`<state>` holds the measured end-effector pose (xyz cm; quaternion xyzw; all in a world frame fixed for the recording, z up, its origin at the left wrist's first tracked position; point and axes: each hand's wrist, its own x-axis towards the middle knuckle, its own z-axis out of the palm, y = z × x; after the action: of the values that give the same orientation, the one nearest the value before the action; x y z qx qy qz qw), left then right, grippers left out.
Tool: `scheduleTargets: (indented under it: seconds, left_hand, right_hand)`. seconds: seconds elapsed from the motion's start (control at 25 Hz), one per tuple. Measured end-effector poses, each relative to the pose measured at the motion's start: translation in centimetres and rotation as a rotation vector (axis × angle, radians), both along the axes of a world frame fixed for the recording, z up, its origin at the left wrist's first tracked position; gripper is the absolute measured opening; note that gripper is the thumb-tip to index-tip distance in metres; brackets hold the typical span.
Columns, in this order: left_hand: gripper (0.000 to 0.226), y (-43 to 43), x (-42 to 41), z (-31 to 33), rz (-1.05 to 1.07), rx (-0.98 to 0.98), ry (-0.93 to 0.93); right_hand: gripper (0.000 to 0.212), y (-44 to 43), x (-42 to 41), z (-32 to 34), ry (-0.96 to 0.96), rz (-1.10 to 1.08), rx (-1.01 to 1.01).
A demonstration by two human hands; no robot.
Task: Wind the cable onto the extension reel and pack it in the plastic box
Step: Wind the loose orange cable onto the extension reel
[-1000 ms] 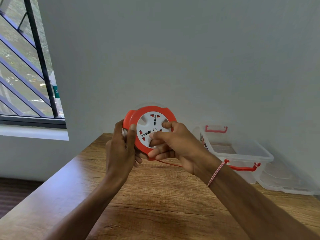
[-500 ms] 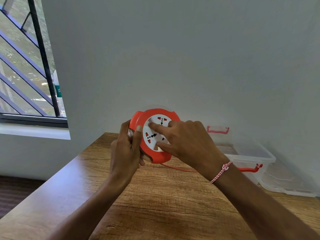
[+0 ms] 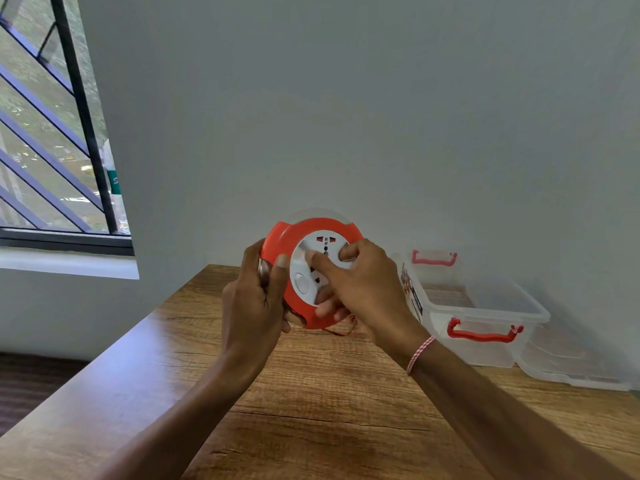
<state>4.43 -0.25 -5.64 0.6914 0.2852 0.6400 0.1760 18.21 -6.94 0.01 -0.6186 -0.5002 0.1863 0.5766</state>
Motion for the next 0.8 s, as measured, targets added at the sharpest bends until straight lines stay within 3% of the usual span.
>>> scheduleTargets:
  seconds: [0.08,0.16,0.2,0.32,0.4,0.56,0.8]
  left_hand:
    - [0.035,0.2,-0.2,0.1,0.013,-0.022,-0.037]
    - [0.04,0.4,-0.4,0.4,0.04,-0.055,-0.079]
    - [0.046,0.5,-0.5,0.5,0.051,-0.081,-0.095]
    - [0.051,0.7,-0.6,0.6,0.04,-0.136,-0.12]
    - [0.048,0.6,-0.5,0.6,0.022,-0.128,-0.118]
    - [0.042,0.4,-0.5,0.7,0.002,-0.092,-0.08]
    - [0.027,-0.2,-0.2,0.6,-0.039,-0.013,-0.032]
  right_hand:
    - [0.044,-0.3,-0.1,0.7,0.326,0.168,-0.071]
    - [0.039,-0.7,0.1,1.8,0.328,0.272,-0.124]
    - [0.036,-0.8,0.4,2.2,0.141,0.248,-0.113]
    - [0.029,-1.3,2.4,3.3,-0.913,-0.124,0.175]
    - [0.039,-1.5,3.1,3.8,-1.312,-0.123,0.29]
    - [0.062,-0.9,2.8,3.2,-1.564,-0.002,0.18]
    - [0.067,-0.5,3.0,2.3,-1.543,-0.08,0.287]
